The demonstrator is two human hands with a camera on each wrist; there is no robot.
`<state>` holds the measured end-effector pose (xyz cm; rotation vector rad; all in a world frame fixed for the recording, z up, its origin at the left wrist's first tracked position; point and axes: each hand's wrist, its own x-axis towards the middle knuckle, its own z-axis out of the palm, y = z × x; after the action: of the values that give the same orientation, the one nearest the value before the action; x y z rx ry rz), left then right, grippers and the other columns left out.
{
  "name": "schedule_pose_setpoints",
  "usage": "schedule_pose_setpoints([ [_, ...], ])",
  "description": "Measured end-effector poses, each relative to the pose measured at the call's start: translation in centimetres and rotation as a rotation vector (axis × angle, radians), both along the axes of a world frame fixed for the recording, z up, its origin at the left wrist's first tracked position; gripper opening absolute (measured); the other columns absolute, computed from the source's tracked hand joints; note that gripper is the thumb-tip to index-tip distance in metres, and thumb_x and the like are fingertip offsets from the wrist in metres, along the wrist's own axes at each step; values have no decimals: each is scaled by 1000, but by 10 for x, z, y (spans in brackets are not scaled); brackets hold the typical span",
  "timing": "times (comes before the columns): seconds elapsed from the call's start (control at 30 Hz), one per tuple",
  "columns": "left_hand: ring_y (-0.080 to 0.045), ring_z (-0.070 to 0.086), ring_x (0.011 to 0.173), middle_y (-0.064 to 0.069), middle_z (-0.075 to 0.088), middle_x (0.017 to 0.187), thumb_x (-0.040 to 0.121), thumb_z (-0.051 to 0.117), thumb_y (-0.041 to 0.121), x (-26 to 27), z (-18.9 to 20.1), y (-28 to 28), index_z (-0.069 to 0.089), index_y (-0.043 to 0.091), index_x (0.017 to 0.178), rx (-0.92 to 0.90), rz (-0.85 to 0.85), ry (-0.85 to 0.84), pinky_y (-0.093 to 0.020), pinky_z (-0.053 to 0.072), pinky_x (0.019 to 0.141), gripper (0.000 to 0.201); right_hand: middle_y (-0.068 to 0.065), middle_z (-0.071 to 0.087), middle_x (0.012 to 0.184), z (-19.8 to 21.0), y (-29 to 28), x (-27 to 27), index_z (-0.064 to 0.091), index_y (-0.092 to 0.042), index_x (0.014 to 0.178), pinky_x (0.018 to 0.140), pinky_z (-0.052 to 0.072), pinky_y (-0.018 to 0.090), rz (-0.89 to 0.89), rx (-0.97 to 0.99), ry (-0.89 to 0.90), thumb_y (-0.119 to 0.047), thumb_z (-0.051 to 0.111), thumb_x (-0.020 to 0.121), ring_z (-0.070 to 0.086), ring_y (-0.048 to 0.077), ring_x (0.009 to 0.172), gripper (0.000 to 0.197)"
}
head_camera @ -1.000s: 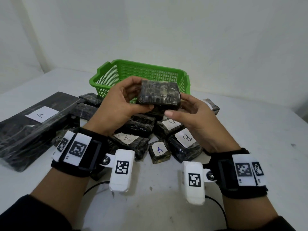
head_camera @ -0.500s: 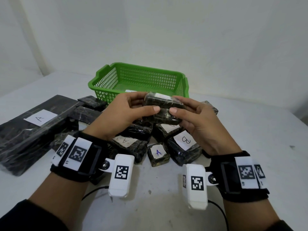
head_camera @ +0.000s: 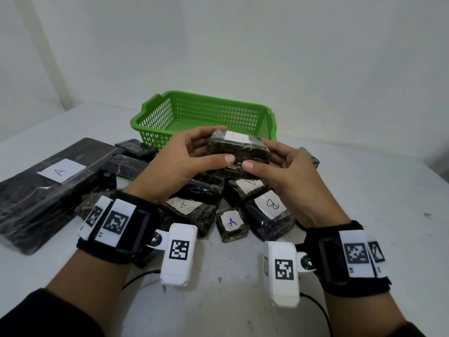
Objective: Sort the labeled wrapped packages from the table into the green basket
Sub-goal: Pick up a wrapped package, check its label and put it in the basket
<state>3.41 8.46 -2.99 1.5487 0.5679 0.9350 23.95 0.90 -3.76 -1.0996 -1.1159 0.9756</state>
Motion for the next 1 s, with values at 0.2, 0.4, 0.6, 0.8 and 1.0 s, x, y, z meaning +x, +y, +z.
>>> schedule_pose_setpoints([
  [0.2,-16,71,117,-3,74,126,70,81,13,0,1,-1,60,10,136,25,-47,34,-27,57,98,70,9,79,118,1,-1,-3,70,-9,126,107,54,46,-23,27,-6,-14,92,70,74,23,116,60],
  [0.4,-15,69,120,-4,71,129,68,84,1,-2,1,1,57,9,134,107,34,-14,-26,56,99,72,6,74,130,0,0,-1,64,-11,137,113,49,43,26,-21,-30,-30,92,68,68,21,126,77],
  [0.6,-18,66,125,1,64,138,70,84,-12,-1,-1,-1,54,14,139,75,-74,41,-36,59,96,79,18,77,118,5,-4,-2,68,3,126,91,63,36,62,-99,109,-25,76,84,75,26,102,51],
  [0.8,-13,75,102,-1,78,114,87,79,18,4,1,-5,70,12,124,48,-11,162,-22,57,87,38,13,80,110,1,-3,0,70,0,122,76,63,28,7,-56,44,-11,80,77,79,24,97,48],
  [1.0,-21,75,104,-5,79,110,84,78,21,3,0,-5,75,10,117,66,-39,190,-29,59,91,35,12,80,110,0,-2,0,74,-5,118,103,56,51,-33,-41,-24,-33,89,65,77,33,105,62],
])
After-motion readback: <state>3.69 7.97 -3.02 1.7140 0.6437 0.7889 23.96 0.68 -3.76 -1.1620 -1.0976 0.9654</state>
